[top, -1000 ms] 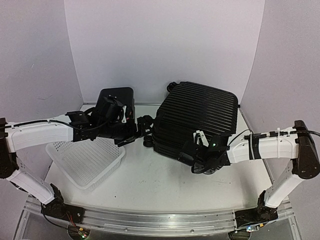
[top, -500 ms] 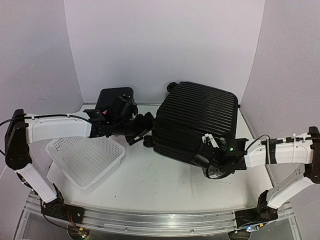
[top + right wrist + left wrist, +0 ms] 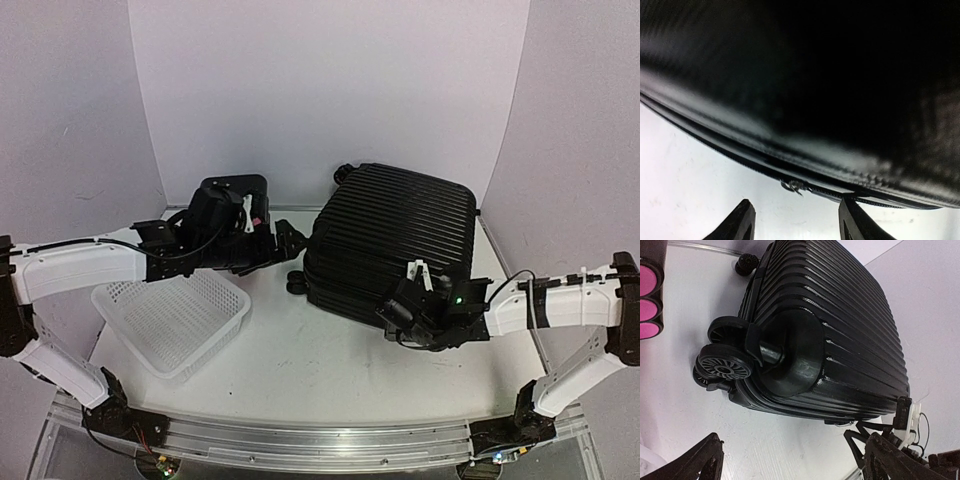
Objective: Open, take out, and arrange the luggage
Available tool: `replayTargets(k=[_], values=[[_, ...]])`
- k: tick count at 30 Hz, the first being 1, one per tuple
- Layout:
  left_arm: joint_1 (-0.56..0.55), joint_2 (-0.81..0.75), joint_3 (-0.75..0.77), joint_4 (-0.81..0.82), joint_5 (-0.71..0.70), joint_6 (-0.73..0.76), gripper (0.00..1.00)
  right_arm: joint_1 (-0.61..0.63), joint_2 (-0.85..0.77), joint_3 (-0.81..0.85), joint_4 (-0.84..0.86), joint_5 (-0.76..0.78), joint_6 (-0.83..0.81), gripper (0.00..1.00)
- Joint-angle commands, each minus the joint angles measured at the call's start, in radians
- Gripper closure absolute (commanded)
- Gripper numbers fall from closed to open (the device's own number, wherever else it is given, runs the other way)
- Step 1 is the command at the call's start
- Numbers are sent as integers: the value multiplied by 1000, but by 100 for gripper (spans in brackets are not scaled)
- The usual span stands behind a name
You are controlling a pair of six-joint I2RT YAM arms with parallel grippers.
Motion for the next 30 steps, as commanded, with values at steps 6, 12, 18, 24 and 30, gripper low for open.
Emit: replayTargets(k=[6, 12, 18, 24, 30], values=[[6, -175, -65, 30, -4, 146, 1, -7, 45, -1, 66, 152, 183, 54], [6, -232, -85, 31, 4, 164, 1, -13, 121, 40, 65, 147, 184, 60], [6, -297, -114, 30, -23, 198, 1, -18, 194, 76, 66, 161, 201, 63], [6, -347, -141, 28, -43, 219, 0, -19, 239, 103, 66, 198, 217, 65], [6, -358, -142, 23, -49, 228, 1, -18, 261, 119, 56, 233, 210, 79]])
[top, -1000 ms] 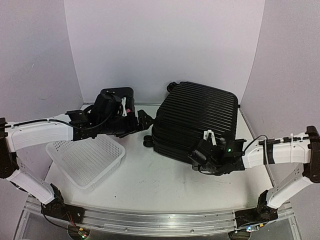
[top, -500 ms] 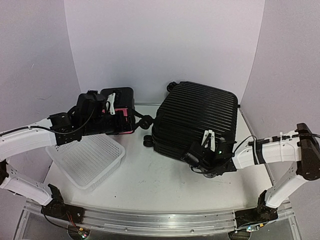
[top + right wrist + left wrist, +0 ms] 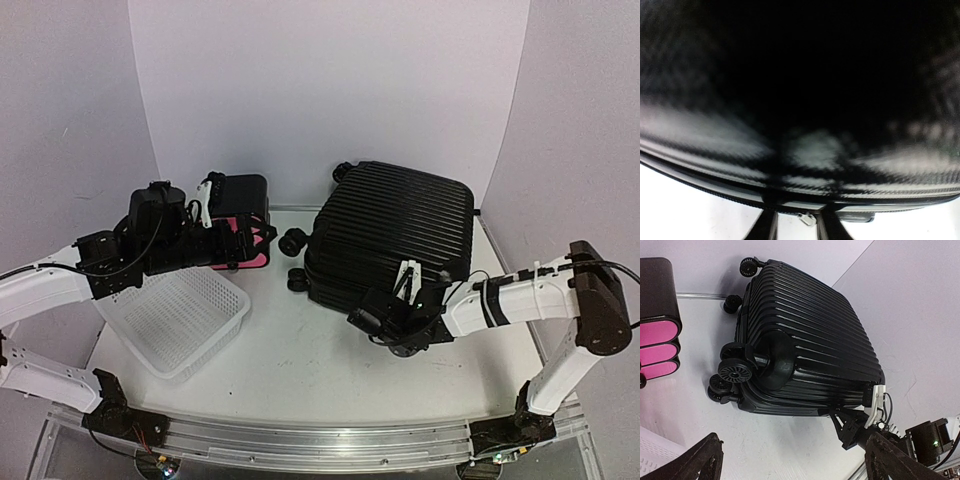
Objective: Open, take out, and arrange the luggage
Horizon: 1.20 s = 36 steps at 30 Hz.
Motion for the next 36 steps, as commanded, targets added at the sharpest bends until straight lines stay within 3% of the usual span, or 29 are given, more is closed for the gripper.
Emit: replayTargets(k=[1, 8, 16, 20, 27, 36], values=[[6, -28, 2, 22, -23, 35, 1, -27, 36, 33, 7, -12, 7, 82], [6, 40, 71, -90, -50, 42, 2, -27, 13, 52, -49, -39, -150, 100], [7, 212, 217, -188, -27, -29, 2, -27, -72, 54, -264, -39, -254, 100], [13, 285, 278, -190, -52, -184, 1, -27, -143, 7, -279, -21, -284, 100], [66, 475, 425, -310, 5, -675, 2, -28, -142, 32, -278, -4, -358, 100], [69, 666, 576, -315, 36, -998, 5, -27, -142, 36, -272, -17, -408, 100]])
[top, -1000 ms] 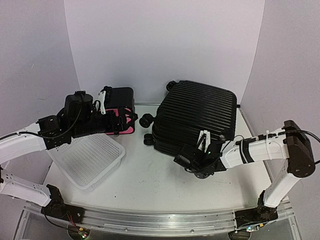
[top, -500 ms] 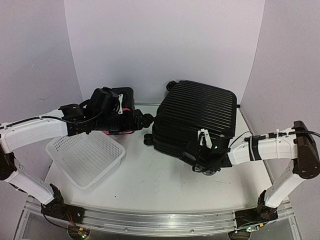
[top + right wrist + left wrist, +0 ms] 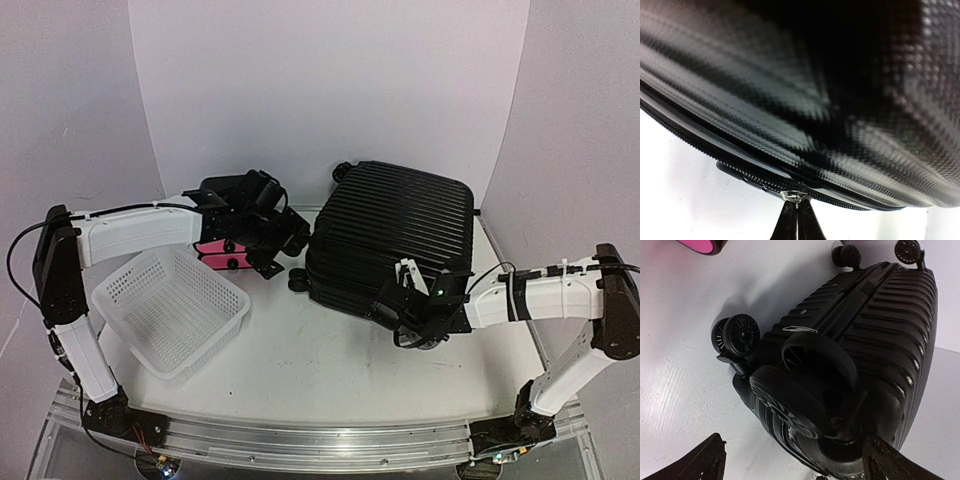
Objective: Open, take out, and arrange the luggage
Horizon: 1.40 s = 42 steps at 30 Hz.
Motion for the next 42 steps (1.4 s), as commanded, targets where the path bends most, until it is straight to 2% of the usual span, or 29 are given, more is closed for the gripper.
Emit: replayTargets(k=[1, 6, 11, 19, 27, 34, 39, 42], values=[[-2, 52, 113, -15, 11, -232, 5, -5, -35, 26, -36, 59, -46, 100], [0, 104, 158, -30, -63, -327, 7, -5, -54, -1, -17, 32, -73, 100], [1, 165, 199, -39, -112, -372, 15, -5, -59, -9, -11, 13, -123, 100], [1, 202, 230, -50, -246, -317, 47, -5, -89, -38, -11, 3, -218, 100], [1, 187, 185, -58, -342, -279, 64, -13, -250, -175, -13, 30, -247, 100], [1, 153, 155, -62, -413, -222, 72, -67, -456, -295, -16, 36, -216, 100], [1, 115, 128, -62, -459, -169, 74, -134, -563, -358, 21, -55, -316, 100], [2, 104, 108, -61, -472, -145, 75, -189, -620, -398, 94, -170, -383, 100]])
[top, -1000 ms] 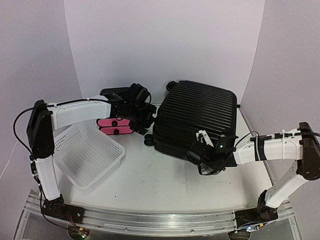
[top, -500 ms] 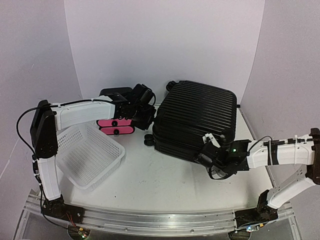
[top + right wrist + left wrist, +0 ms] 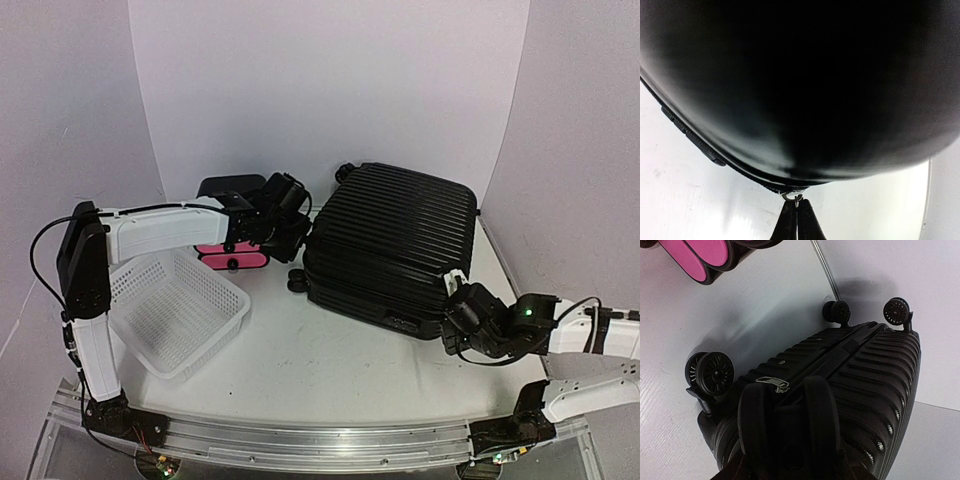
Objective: Open, take out, and arrange the luggage
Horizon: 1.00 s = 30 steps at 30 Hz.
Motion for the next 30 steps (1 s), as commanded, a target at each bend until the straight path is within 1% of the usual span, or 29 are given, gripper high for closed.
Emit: replayTargets(k=[1, 4, 7, 10, 13, 15, 16, 18, 20, 23, 24, 25, 27, 29, 30], values=[[43, -63, -41, -83, -197, 123, 75, -85, -112, -41, -2, -23, -105, 100], [45, -70, -61, -83, -196, 139, 76, -121, -148, -66, 36, -60, -120, 100], [45, -81, -80, -83, -197, 149, 77, -138, -171, -96, 109, -104, -165, 100], [45, -90, -95, -83, -199, 151, 77, -184, -173, -115, 170, -149, -224, 100], [45, -102, -110, -84, -205, 157, 77, -243, -176, -129, 233, -224, -274, 100], [45, -108, -118, -82, -205, 160, 78, -279, -186, -148, 300, -314, -284, 100], [45, -108, -120, -82, -206, 160, 78, -286, -194, -166, 355, -369, -299, 100], [45, -111, -124, -81, -205, 164, 78, -296, -214, -198, 433, -418, -320, 100], [45, -111, -127, -81, -202, 163, 78, -304, -220, -186, 446, -480, -381, 100], [45, -103, -123, -80, -193, 175, 78, -306, -232, -175, 429, -523, -443, 100], [45, -101, -124, -80, -188, 175, 78, -305, -247, -195, 463, -543, -460, 100], [45, -100, -126, -79, -185, 174, 78, -305, -269, -227, 540, -556, -468, 100], [45, -99, -127, -80, -183, 180, 78, -309, -297, -277, 637, -517, -452, 100], [45, -102, -133, -77, -182, 188, 78, -322, -280, -276, 664, -537, -455, 100], [45, -103, -135, -78, -181, 194, 78, -327, -243, -262, 664, -558, -458, 100]])
